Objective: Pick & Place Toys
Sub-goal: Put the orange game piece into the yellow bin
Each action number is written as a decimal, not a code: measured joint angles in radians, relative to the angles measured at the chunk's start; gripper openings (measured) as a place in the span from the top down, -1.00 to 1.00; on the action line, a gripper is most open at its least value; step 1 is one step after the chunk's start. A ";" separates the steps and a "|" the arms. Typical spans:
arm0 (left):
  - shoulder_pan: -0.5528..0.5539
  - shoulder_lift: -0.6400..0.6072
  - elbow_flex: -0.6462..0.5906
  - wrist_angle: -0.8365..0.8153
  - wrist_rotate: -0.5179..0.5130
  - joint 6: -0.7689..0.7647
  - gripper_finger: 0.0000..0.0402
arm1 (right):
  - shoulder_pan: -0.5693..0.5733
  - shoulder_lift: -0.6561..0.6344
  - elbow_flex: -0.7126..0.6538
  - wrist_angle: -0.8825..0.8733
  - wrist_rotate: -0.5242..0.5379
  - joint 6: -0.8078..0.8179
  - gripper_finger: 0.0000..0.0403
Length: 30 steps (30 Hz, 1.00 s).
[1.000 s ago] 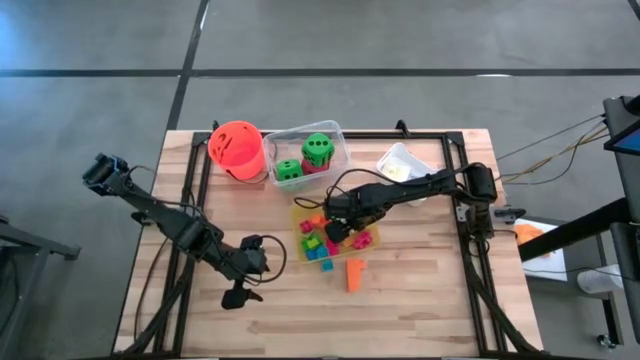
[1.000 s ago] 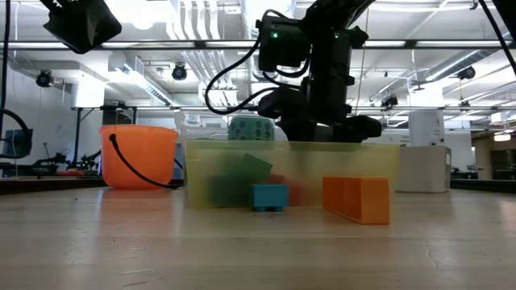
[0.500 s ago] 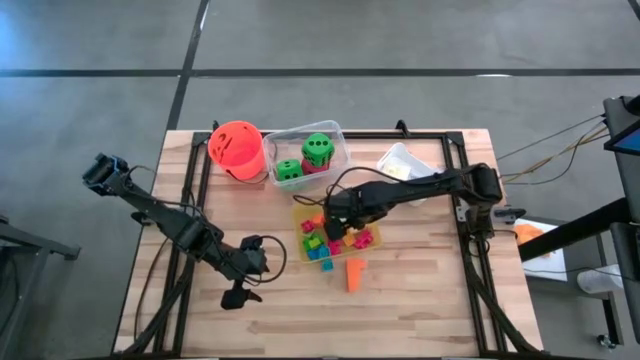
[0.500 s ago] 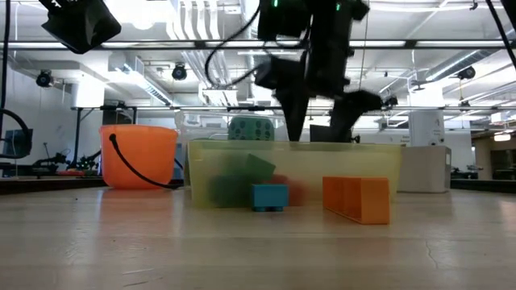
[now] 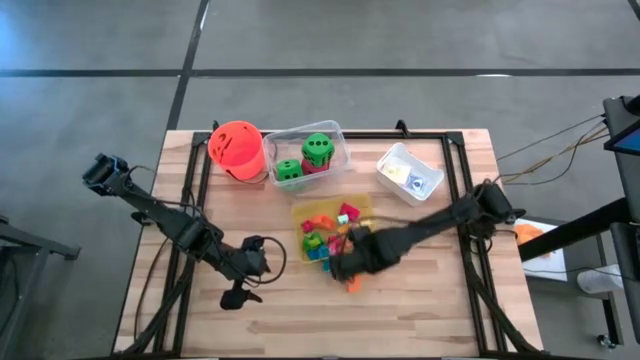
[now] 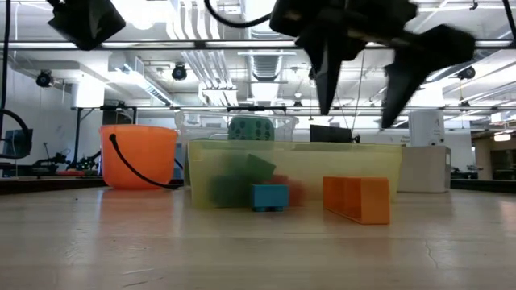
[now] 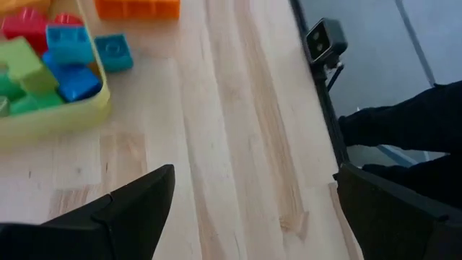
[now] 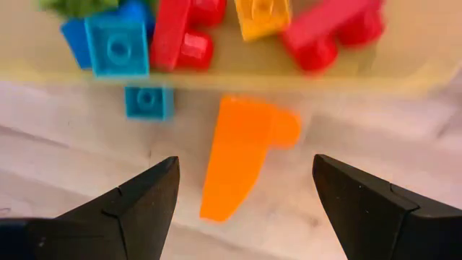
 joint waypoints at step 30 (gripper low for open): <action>0.002 0.000 0.000 0.158 0.071 0.040 -0.86 | 0.078 0.248 0.116 0.005 0.020 0.199 -0.55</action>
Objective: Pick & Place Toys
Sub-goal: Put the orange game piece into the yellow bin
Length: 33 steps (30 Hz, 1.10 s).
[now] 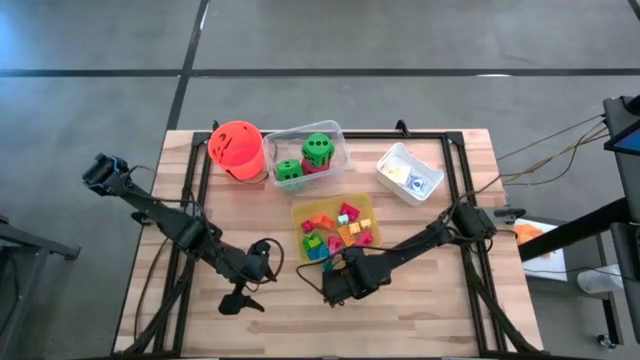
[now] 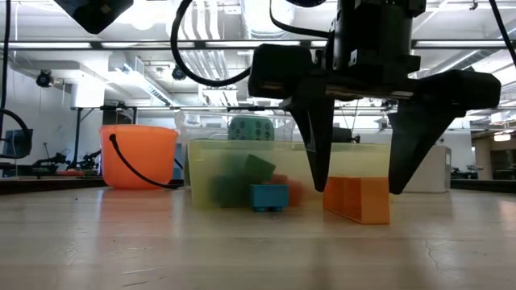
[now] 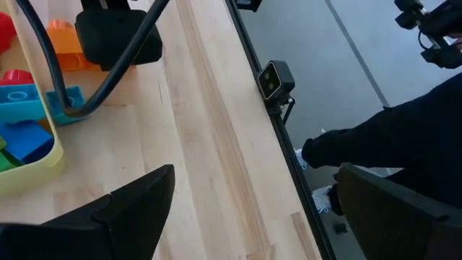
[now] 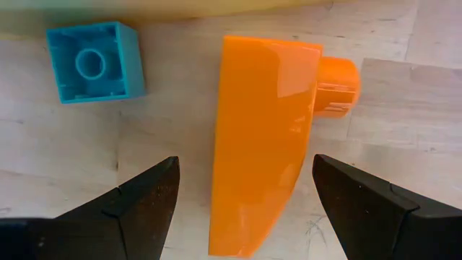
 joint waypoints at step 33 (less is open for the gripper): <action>0.000 0.000 0.000 -0.016 0.000 0.023 -0.86 | 0.003 -0.002 -0.088 0.065 -0.012 0.050 -0.55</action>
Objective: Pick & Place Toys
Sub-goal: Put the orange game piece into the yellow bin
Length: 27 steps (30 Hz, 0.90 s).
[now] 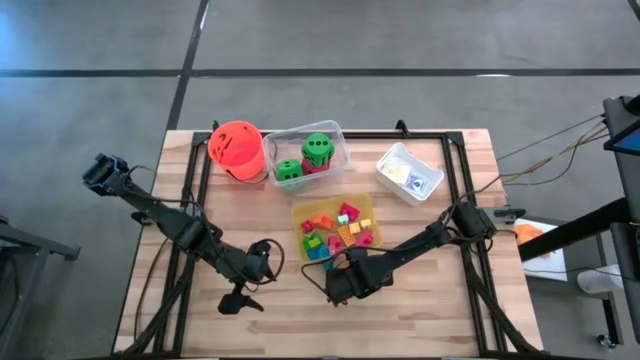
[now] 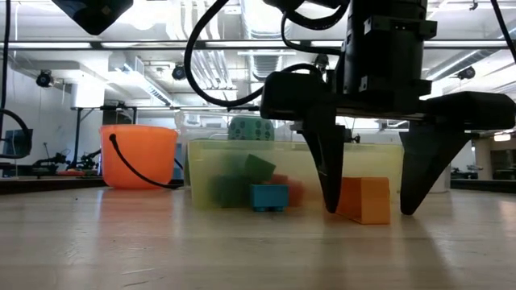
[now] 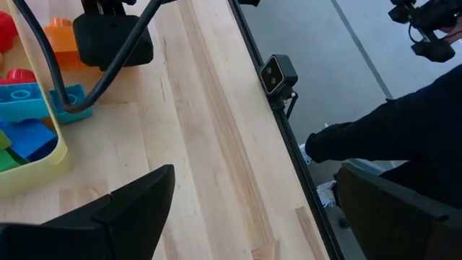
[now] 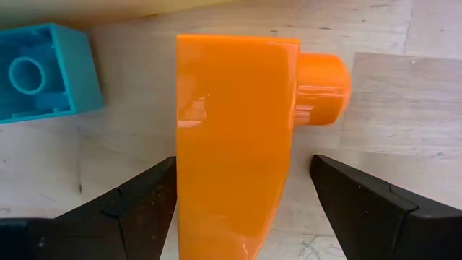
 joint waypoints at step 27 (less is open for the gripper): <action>0.000 0.000 0.000 0.001 0.000 -0.027 -0.86 | 0.036 -0.007 0.013 0.019 -0.013 -0.081 0.30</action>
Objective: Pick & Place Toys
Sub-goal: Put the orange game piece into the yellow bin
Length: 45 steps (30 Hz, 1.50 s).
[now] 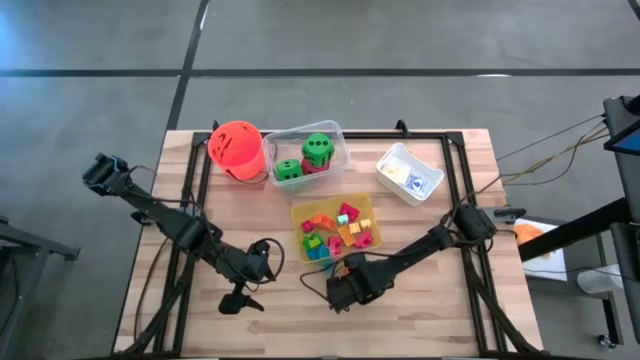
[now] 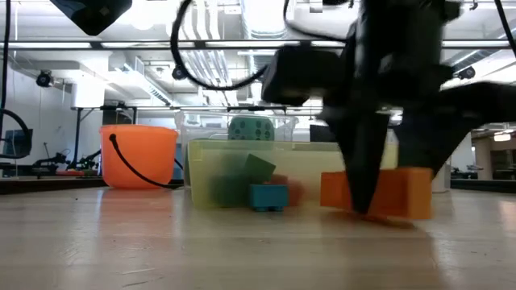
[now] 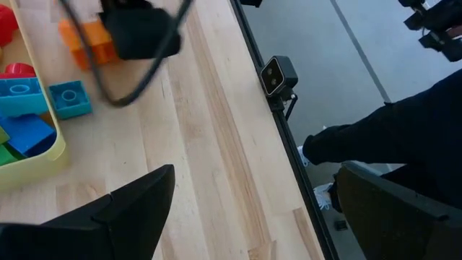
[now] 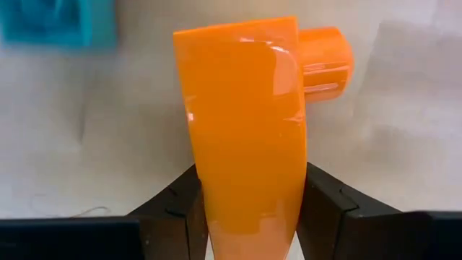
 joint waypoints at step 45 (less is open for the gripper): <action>0.001 0.000 0.002 0.130 -0.275 -0.307 -0.86 | -0.534 -0.333 0.016 -0.089 0.067 -1.025 0.30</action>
